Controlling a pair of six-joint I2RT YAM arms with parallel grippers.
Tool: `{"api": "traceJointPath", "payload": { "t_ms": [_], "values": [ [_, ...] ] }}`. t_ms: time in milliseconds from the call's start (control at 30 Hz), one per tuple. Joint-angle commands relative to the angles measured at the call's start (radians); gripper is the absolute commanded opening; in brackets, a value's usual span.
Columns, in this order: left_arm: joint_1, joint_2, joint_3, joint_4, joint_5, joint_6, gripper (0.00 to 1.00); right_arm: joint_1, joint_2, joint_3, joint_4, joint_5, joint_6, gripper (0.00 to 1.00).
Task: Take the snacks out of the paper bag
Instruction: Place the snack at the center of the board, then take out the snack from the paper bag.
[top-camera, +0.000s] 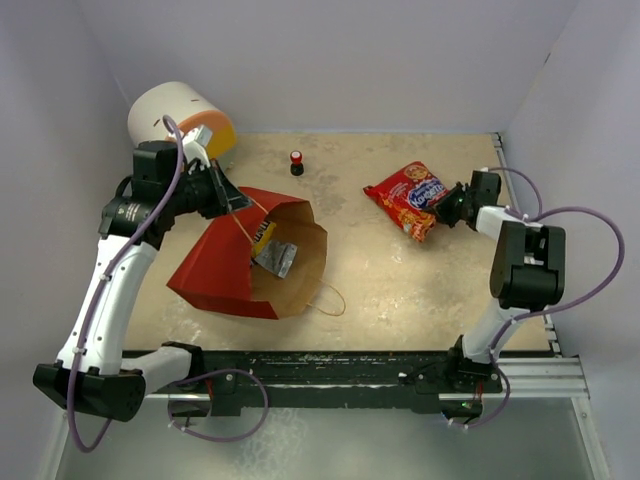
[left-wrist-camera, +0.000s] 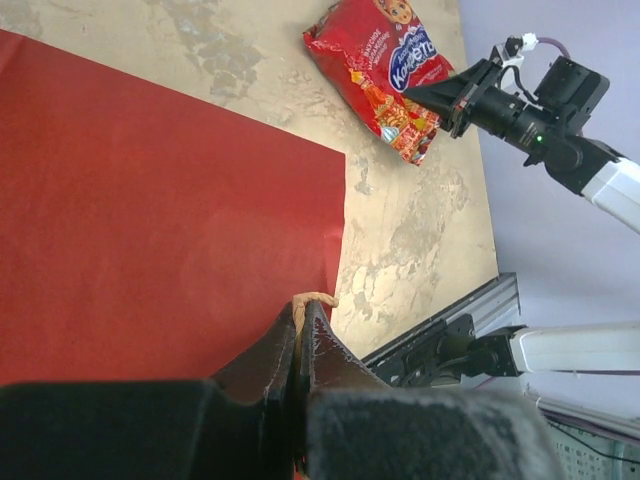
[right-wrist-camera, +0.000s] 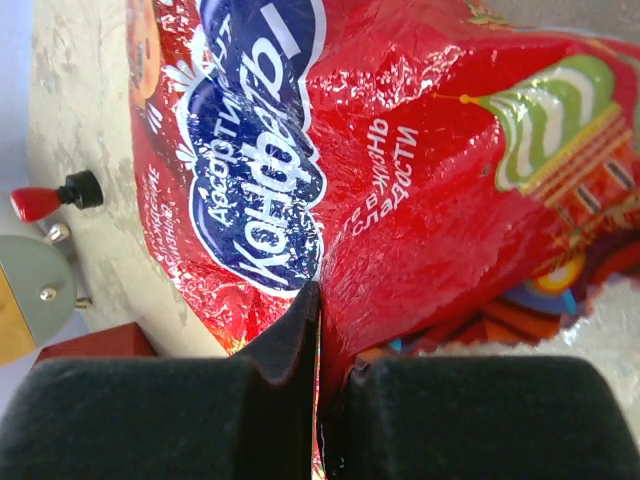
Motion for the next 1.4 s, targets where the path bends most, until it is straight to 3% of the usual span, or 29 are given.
{"api": "traceJointPath", "payload": {
  "t_ms": [0,267,433,600,667,767,900,1033,1233,1367],
  "values": [
    [-0.021,-0.035,-0.014,0.048,0.019,0.061,0.0,-0.034,-0.087,-0.013,-0.028,-0.034,-0.099,0.11],
    [-0.052,-0.102,-0.075,0.02,-0.018,0.126,0.0,-0.063,-0.185,-0.066,-0.251,-0.004,-0.211,0.43],
    [-0.052,-0.136,-0.099,-0.012,-0.021,0.118,0.0,-0.068,-0.368,-0.187,-0.352,0.021,-0.255,0.51],
    [-0.052,-0.172,-0.114,-0.045,-0.037,0.101,0.0,-0.007,-0.549,-0.131,-0.405,0.048,-0.364,0.59],
    [-0.052,-0.171,-0.109,-0.051,-0.028,0.09,0.0,0.081,-0.604,-0.108,-0.41,0.039,-0.378,0.66],
    [-0.052,-0.157,-0.079,-0.067,-0.02,0.076,0.0,0.298,-0.638,-0.094,-0.378,0.042,-0.331,0.69],
    [-0.052,-0.133,-0.025,-0.087,-0.032,0.059,0.0,0.636,-0.635,-0.154,-0.181,0.083,-0.163,0.69],
    [-0.052,-0.116,-0.006,-0.097,-0.024,0.037,0.0,0.914,-0.545,-0.178,0.002,0.238,-0.042,0.71],
    [-0.052,-0.107,-0.007,-0.102,-0.003,-0.001,0.0,1.132,-0.391,-0.234,0.328,0.575,0.117,0.71],
    [-0.052,-0.101,0.004,-0.128,0.014,0.008,0.0,1.155,-0.247,-0.184,0.36,0.714,0.213,0.7]
  ]
}}
